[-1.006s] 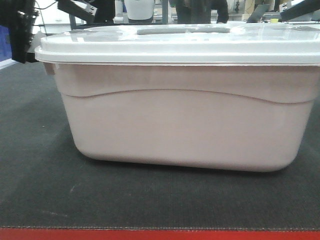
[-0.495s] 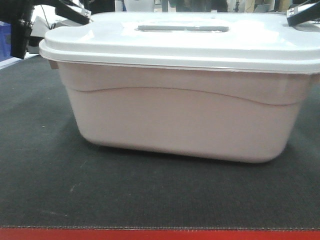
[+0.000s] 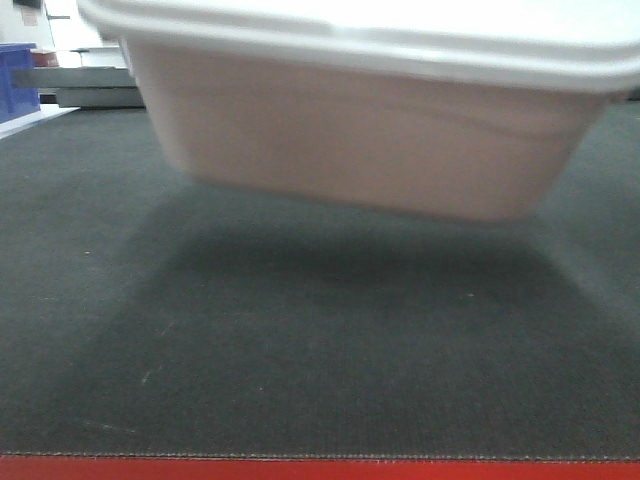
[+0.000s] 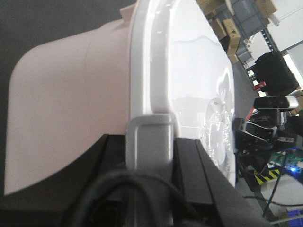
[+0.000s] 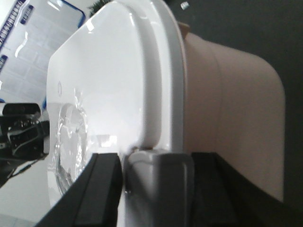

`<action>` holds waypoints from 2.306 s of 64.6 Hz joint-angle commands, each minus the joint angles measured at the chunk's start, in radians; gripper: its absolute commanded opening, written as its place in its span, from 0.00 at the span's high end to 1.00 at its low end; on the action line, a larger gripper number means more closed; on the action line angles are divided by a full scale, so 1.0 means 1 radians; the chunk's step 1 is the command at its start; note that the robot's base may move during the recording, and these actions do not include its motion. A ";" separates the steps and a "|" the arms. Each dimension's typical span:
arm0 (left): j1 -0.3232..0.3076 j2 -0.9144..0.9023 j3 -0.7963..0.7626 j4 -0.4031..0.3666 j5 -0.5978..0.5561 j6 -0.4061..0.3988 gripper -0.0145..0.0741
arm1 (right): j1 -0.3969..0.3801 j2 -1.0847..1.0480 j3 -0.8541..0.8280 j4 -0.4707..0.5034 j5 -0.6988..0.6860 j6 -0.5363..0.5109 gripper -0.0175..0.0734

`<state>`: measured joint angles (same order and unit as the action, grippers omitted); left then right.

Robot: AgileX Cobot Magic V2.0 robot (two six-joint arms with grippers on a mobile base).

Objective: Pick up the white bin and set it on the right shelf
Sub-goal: 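Lift the pink bin with both grippers up off the table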

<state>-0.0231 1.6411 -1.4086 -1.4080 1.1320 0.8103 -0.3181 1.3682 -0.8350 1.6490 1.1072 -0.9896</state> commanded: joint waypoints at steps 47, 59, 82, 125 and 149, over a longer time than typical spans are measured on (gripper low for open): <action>-0.103 -0.170 -0.248 -0.120 0.180 -0.155 0.97 | 0.083 -0.056 -0.037 0.251 0.227 -0.137 0.75; -0.103 -0.172 -0.248 -0.120 0.180 -0.155 0.97 | 0.083 -0.114 -0.068 0.251 0.227 -0.137 0.75; -0.103 -0.180 -0.248 -0.172 0.180 -0.155 0.97 | 0.083 -0.192 -0.167 0.250 0.227 -0.137 0.75; -0.103 -0.198 -0.248 -0.183 0.172 -0.155 0.97 | 0.083 -0.192 -0.167 0.244 0.143 -0.137 0.75; -0.103 -0.198 -0.248 -0.183 0.172 -0.155 0.97 | 0.083 -0.192 -0.167 0.244 0.129 -0.137 0.75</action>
<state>-0.0756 1.4885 -1.6264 -1.4398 1.0636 0.6739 -0.2660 1.2189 -0.9520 1.7724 1.0000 -1.0956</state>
